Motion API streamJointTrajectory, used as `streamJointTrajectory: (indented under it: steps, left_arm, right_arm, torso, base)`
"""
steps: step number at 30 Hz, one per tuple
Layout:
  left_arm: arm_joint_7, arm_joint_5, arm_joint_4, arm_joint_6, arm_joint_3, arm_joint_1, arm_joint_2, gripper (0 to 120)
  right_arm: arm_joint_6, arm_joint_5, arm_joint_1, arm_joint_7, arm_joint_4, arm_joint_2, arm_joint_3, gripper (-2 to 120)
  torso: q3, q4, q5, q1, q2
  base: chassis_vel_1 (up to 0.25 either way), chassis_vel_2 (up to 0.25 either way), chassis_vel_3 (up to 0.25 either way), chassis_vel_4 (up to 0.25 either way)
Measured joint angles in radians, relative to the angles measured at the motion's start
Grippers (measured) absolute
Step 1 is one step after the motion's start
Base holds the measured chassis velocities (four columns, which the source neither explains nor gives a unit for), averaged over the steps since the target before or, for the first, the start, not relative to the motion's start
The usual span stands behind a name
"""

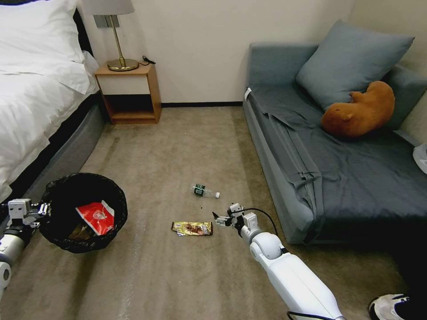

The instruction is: Pick up the trash bin, then pick up the garbage on the floor and place it into the trash bin.

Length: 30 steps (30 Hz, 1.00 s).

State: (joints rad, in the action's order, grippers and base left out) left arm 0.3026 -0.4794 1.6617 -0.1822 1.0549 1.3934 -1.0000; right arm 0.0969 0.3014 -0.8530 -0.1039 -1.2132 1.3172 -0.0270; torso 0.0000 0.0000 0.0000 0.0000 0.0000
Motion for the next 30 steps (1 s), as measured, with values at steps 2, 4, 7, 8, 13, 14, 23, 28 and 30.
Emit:
streamJointTrajectory:
  steps: [2,4,7,8,13,14,23,28,30]
  left_arm:
    - [0.000,0.000,0.000,0.000,0.000,0.000,0.000,4]
    - [0.001,0.000,0.000,0.002,0.000,0.000,0.001,4]
    - [0.003,0.000,0.000,0.003,-0.003,0.002,0.001,4]
    - [0.004,0.001,0.000,0.003,-0.004,0.002,0.001,4]
    - [0.004,0.004,0.000,0.003,-0.011,-0.004,-0.002,4]
    - [0.004,0.004,0.000,0.003,-0.011,-0.004,-0.002,4]
    - [0.004,0.010,-0.004,0.003,-0.026,-0.012,-0.002,4]
    - [0.004,0.011,-0.007,0.003,-0.027,-0.015,-0.002,4]
    - [0.005,0.011,-0.010,0.005,-0.027,-0.015,-0.002,4]
  right_arm:
    - [-0.008,0.000,-0.001,-0.022,0.005,0.001,0.001,100]
    - [-0.017,-0.001,-0.001,-0.040,0.012,0.003,0.003,100]
    - [-0.021,-0.001,-0.001,-0.050,0.017,0.004,0.004,100]
    - [-0.022,-0.001,-0.001,-0.053,0.019,0.004,0.005,100]
    - [-0.031,0.001,0.000,-0.081,0.029,0.004,0.007,100]
    - [-0.031,0.001,0.000,-0.081,0.029,0.004,0.007,100]
    - [-0.040,0.005,0.015,-0.099,0.051,0.004,0.009,100]
    - [-0.041,0.003,0.016,-0.100,0.058,0.007,0.009,100]
    - [-0.041,0.002,0.017,-0.102,0.062,0.010,0.007,100]
  torso:
    - [0.000,0.0000,0.0000,0.000,0.000]
    - [0.000,0.0000,0.0000,0.000,0.000]
    - [0.000,0.0000,0.0000,0.000,0.000]
    - [0.000,0.0001,0.0000,0.000,0.000]
    - [0.000,0.0000,0.0000,0.000,0.000]
    - [0.000,0.0000,0.0000,0.000,0.000]
    - [0.000,0.0000,0.0000,0.000,0.000]
    - [0.000,0.0000,0.0000,0.000,0.000]
    - [0.000,-0.0001,0.0000,0.000,0.000]
  base:
    - [0.000,0.000,0.000,0.000]
    - [0.000,0.000,0.000,0.000]
    - [0.000,0.000,0.000,0.000]
    - [0.000,0.000,0.000,0.000]
    - [0.000,0.000,0.000,0.000]
    - [0.000,0.000,0.000,0.000]
    - [-0.005,0.005,0.006,-0.004]
    - [-0.074,0.063,0.068,-0.054]
    - [-0.089,0.068,0.083,-0.079]
